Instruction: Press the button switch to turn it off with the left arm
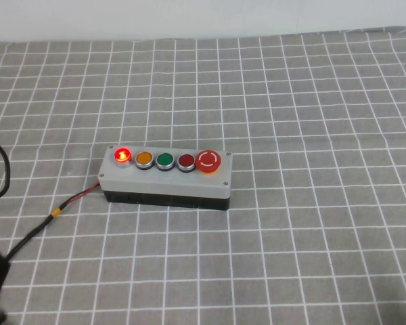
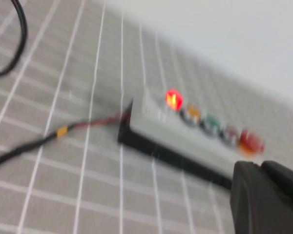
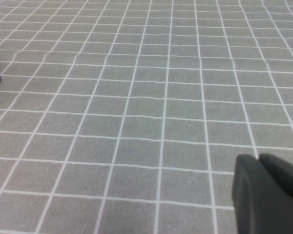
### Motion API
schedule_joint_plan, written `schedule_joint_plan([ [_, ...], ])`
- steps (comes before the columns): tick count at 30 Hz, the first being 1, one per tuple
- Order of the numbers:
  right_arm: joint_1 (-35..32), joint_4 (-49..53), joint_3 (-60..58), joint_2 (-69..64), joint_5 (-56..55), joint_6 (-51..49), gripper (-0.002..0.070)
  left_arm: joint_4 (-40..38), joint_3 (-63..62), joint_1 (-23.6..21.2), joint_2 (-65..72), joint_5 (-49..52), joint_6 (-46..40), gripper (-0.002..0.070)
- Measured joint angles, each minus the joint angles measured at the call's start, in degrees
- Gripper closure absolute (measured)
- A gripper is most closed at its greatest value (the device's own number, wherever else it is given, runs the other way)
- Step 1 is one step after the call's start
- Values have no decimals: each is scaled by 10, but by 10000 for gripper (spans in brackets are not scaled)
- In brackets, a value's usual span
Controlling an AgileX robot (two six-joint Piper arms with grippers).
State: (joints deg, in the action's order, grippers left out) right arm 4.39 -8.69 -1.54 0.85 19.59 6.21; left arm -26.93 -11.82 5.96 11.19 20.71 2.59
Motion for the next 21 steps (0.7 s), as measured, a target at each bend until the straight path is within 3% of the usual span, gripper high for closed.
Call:
schedule_joint_plan([
  [5, 0, 0, 0, 0, 0, 0, 694, 60, -153, 0, 172, 143, -26, 678],
  [10, 0, 0, 0, 0, 0, 0, 694, 73, -289, 0, 358, 250, -120, 678],
  [16, 0, 0, 0, 0, 0, 0, 694, 52, -445, 0, 576, 287, -185, 678],
  [21, 0, 0, 0, 0, 0, 0, 694, 52, -587, 29, 747, 329, -206, 678],
])
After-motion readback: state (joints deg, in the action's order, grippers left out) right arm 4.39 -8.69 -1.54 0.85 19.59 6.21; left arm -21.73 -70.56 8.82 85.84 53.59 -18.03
